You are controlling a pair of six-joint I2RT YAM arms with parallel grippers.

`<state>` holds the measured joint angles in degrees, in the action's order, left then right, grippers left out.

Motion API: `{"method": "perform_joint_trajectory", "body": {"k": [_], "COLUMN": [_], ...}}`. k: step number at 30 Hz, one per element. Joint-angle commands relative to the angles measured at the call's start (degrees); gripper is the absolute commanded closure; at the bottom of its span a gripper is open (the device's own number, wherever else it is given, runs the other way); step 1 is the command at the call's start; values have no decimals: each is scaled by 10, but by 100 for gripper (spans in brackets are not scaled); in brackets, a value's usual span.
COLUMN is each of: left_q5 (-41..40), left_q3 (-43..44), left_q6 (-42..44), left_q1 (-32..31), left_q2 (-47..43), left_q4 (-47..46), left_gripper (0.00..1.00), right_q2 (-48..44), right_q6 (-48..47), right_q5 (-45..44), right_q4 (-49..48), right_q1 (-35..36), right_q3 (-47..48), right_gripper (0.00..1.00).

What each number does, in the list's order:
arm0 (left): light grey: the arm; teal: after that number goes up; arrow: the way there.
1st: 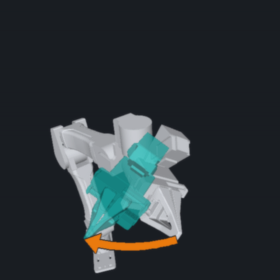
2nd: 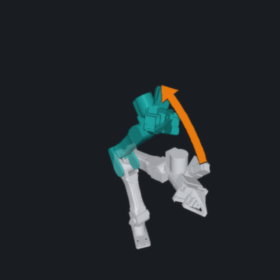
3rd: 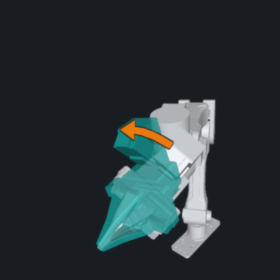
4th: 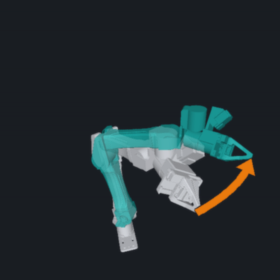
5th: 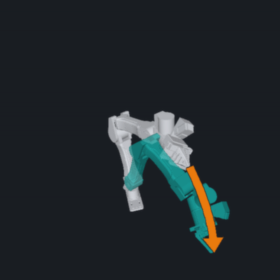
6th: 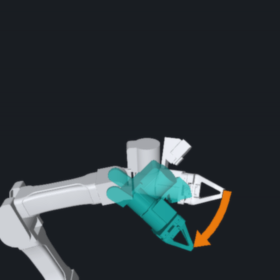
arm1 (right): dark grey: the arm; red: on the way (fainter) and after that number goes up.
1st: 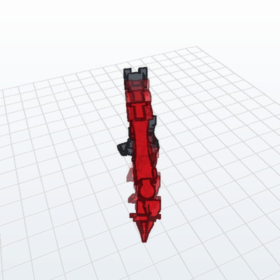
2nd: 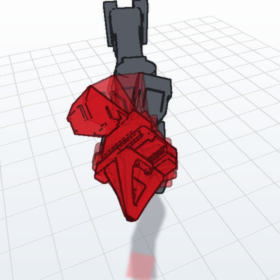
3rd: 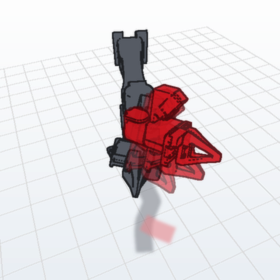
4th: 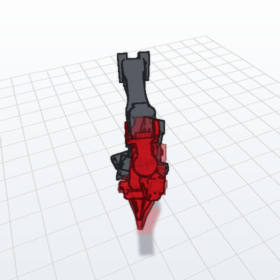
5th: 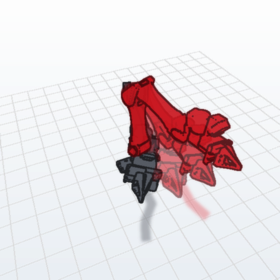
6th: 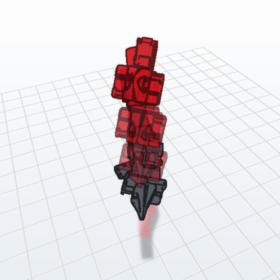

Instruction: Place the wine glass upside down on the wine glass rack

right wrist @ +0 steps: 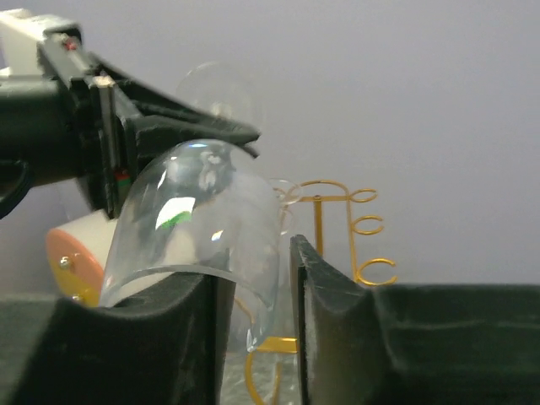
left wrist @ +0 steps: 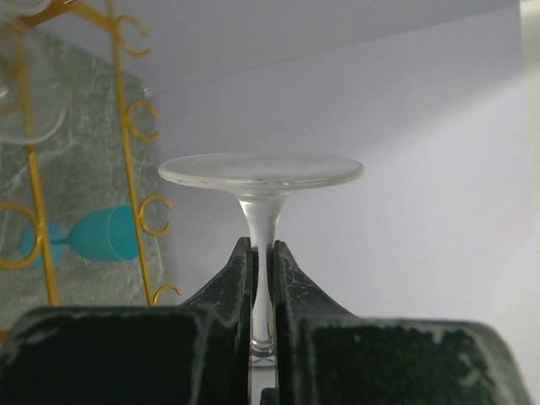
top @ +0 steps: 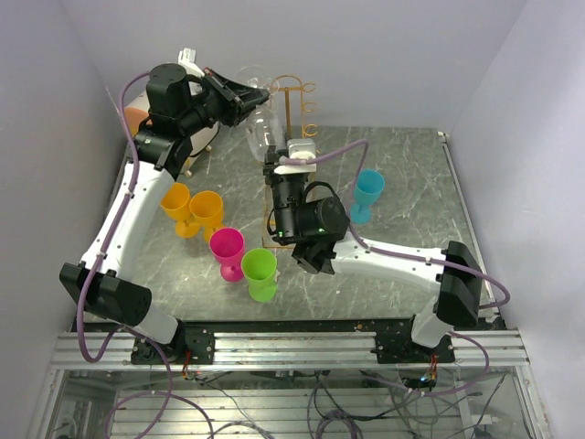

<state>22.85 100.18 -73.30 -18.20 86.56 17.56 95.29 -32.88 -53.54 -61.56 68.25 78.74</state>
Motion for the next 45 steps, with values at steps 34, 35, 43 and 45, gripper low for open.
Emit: {"method": "perform_joint_trajectory", "body": {"k": [34,35,43,45], "left_q5": [118,130,266,289], "left_q3": [-132,-148,-214,-208], "left_q6": [861,854,789,795], "left_q1": [170,171,173,173], "left_q2": [-82,-75,-20,-2], "left_q4": [-122,-143,-330,-334], "left_gripper": [93,93,93,93], "right_q2": [-261,-271,-289,-294], "right_q6": [422,442,487,495], "right_q5": [-2,17,42,39], "right_q4": [651,657,688,696], "right_q1": [-151,-169,-196,-198], "right_q3": [44,35,1,-7], "right_gripper": [0,0,0,0]}}
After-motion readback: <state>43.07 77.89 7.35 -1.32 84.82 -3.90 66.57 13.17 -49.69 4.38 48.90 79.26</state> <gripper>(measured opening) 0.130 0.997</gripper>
